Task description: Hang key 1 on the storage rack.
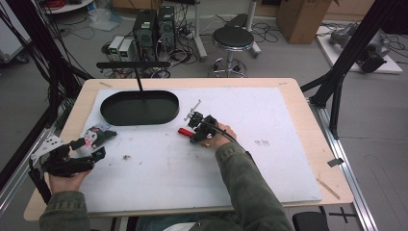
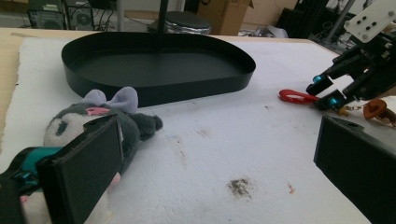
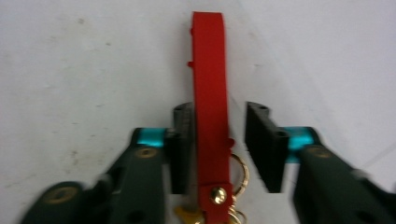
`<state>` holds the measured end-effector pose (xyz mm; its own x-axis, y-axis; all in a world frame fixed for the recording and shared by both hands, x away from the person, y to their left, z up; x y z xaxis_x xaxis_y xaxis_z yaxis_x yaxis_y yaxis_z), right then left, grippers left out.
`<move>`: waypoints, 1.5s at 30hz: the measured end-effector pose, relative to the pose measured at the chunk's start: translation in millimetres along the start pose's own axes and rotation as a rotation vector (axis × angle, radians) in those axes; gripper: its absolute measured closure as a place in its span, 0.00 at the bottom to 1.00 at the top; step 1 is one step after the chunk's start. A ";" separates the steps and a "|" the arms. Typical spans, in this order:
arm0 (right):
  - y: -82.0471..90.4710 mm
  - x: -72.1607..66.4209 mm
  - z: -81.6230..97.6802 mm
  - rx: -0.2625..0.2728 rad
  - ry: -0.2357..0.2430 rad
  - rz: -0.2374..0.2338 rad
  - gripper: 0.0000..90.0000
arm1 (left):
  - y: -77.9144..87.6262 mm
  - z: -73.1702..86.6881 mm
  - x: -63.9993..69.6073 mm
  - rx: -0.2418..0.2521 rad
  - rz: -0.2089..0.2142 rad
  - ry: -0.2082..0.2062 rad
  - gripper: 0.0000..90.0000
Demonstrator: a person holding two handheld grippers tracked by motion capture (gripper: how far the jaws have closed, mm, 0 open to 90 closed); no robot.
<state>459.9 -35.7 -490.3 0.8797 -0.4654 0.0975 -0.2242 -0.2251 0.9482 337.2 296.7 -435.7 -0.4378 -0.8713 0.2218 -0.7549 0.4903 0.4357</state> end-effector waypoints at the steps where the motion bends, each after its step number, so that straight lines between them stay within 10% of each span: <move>1: 0.8 0.0 0.4 -0.006 0.000 0.012 0.79 | 0.0 0.0 0.0 0.000 0.000 0.000 0.02; 7: 8.5 6.2 2.7 0.009 -0.073 0.002 0.82 | -0.2 0.4 -0.5 -0.004 -0.003 -0.003 0.02; 8: 10.7 7.5 3.1 0.019 -0.078 -0.013 0.95 | -0.2 0.4 -0.5 -0.003 -0.003 -0.004 0.02; 27: 62.6 24.1 8.4 0.213 -0.246 -0.130 0.96 | -0.3 0.9 -0.4 -0.007 -0.007 -0.005 0.02; 33: 84.0 25.6 10.2 0.301 -0.262 -0.225 0.96 | -0.8 0.7 0.2 -0.005 -0.008 -0.010 0.02; 45: 129.9 36.1 0.6 0.421 -0.299 -0.265 0.97 | -1.5 1.1 0.1 -0.010 -0.006 -0.011 0.02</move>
Point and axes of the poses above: each handheld gripper's, and its own axes: y roughly backward along the jaws, z roughly out of its underside, x roughly to its right, the point moved 8 cm from there along -y, roughly forward along the jaws, and after that the axes turned 9 degrees about -x, right-handed, at the moved point
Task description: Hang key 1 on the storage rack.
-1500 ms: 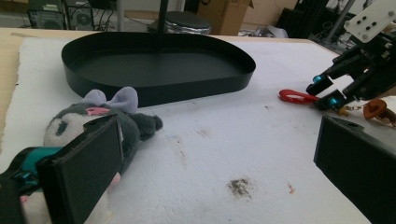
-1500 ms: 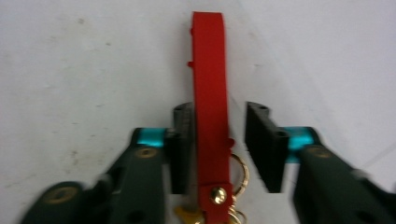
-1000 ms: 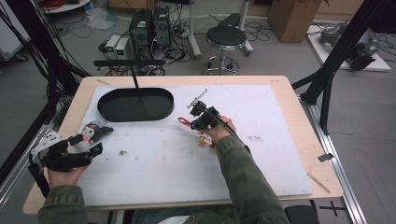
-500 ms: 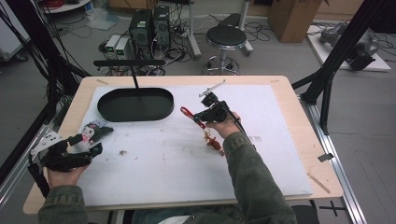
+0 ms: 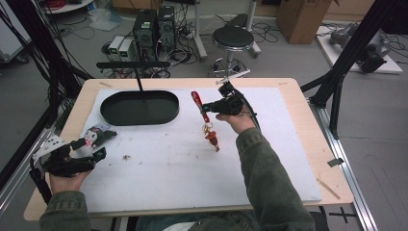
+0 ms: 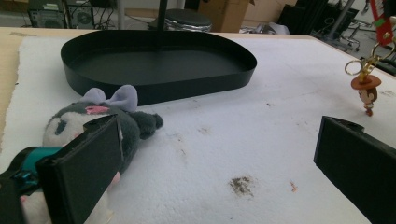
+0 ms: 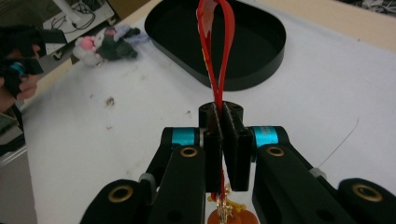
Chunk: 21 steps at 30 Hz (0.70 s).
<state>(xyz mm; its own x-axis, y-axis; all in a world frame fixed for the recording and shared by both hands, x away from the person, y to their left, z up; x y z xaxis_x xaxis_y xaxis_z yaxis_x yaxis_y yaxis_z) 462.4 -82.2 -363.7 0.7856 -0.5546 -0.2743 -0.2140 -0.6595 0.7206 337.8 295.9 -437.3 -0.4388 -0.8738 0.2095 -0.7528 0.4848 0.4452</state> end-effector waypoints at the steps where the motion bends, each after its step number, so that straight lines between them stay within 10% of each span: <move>1: 3.2 -0.7 -2.9 0.006 -0.005 0.000 0.97 | 0.0 0.1 -0.2 -0.001 -0.001 -0.001 0.02; 21: 16.1 2.5 -44.3 0.164 -0.067 -0.075 0.97 | -5.8 -0.5 2.1 0.001 0.024 0.012 0.02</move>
Point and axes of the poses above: each handheld gripper's, and its own axes: y roughly backward along the jaws, z roughly out of its underside, x roughly to its right, the point moved 8 cm from there along -y, roughly forward along the jaws, and after that the axes turned 9 degrees about -x, right-handed, at the moved point
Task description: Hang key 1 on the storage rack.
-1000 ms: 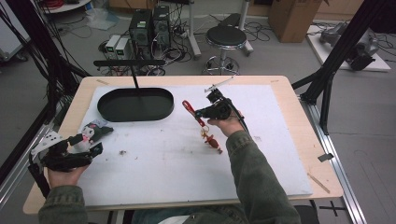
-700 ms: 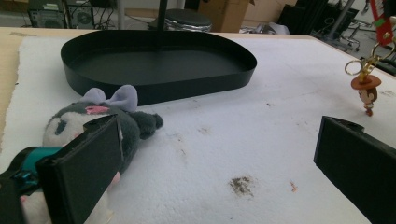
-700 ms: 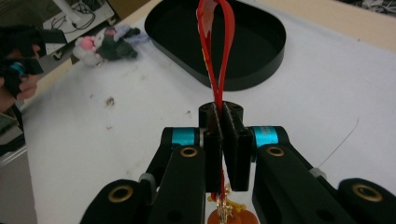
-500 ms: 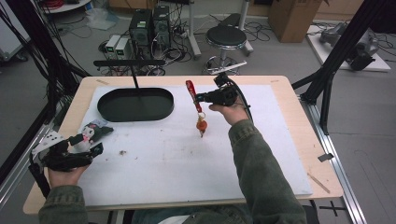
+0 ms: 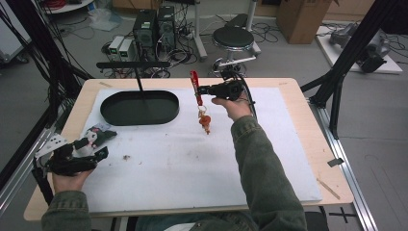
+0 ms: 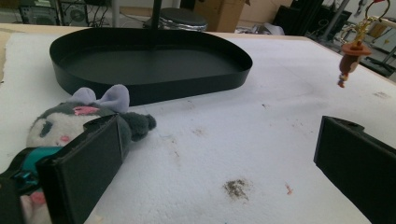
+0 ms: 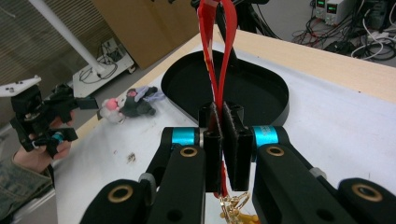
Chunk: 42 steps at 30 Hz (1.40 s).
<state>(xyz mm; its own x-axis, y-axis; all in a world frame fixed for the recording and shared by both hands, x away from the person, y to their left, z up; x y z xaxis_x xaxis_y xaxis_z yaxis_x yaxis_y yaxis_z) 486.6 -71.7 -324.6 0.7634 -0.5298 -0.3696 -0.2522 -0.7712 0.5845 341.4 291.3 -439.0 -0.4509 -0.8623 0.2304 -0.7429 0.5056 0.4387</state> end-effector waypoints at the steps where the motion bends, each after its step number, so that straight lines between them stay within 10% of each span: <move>1: -1.2 0.2 -0.1 -0.005 -0.008 0.001 0.97 | 0.0 -0.3 0.0 0.002 0.000 0.002 0.02; 12: -16.2 0.5 -20.3 -0.022 -0.007 0.026 0.97 | -5.9 0.8 -0.4 -0.012 0.007 -0.011 0.02; 22: -30.2 -14.4 -60.0 0.067 -0.031 -0.090 0.97 | -9.1 -2.5 0.2 -0.005 0.010 -0.017 0.02; 42: -73.6 -33.9 -112.6 0.056 0.007 -0.096 0.97 | -7.8 -2.1 0.2 -0.008 0.006 -0.023 0.02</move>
Point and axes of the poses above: each handheld gripper's, and its own axes: y roughly backward along the jaws, z roughly out of its underside, x roughly to its right, the point moved 8 cm from there along -y, roughly forward along the jaws, and after that the axes turned 9 degrees about -x, right-handed, at the moved point
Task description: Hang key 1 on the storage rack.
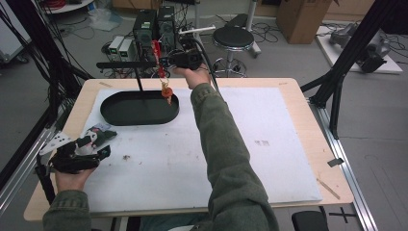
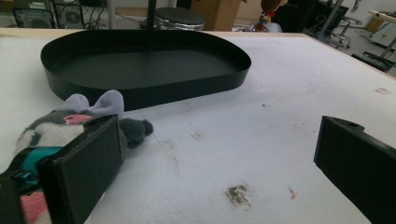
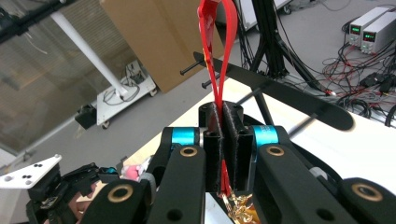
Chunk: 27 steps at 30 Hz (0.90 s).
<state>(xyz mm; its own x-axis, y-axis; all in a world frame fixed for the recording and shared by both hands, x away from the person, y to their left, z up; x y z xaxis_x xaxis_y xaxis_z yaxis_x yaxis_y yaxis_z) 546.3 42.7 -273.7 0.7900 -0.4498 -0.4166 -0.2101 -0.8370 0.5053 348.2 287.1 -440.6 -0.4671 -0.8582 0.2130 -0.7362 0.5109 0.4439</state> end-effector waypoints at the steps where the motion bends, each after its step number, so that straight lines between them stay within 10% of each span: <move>1: -3.5 -1.5 -2.2 -0.007 0.010 0.003 0.97 | 0.1 0.0 0.0 0.001 0.000 0.001 0.02; 18: -53.1 -20.9 -43.0 0.001 0.081 -0.047 0.97 | 4.7 3.1 -1.8 -0.017 -0.023 -0.013 0.02; 27: -71.4 -9.4 -44.1 -0.004 0.105 0.025 0.96 | 6.5 1.0 0.0 -0.003 -0.020 -0.015 0.02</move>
<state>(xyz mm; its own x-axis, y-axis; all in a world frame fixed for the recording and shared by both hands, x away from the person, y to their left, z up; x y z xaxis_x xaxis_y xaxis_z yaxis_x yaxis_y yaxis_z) 579.2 120.5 -272.6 0.8404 -0.4354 -0.3228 -0.2282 -0.8244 0.5179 342.9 290.4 -438.6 -0.4594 -0.8674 0.1913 -0.7440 0.4934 0.4506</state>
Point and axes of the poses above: each handheld gripper's, and its own axes: y roughly backward along the jaws, z roughly out of its underside, x roughly to its right, the point moved 8 cm from there along -y, roughly forward along the jaws, and after that the axes turned 9 degrees about -x, right-handed, at the moved point
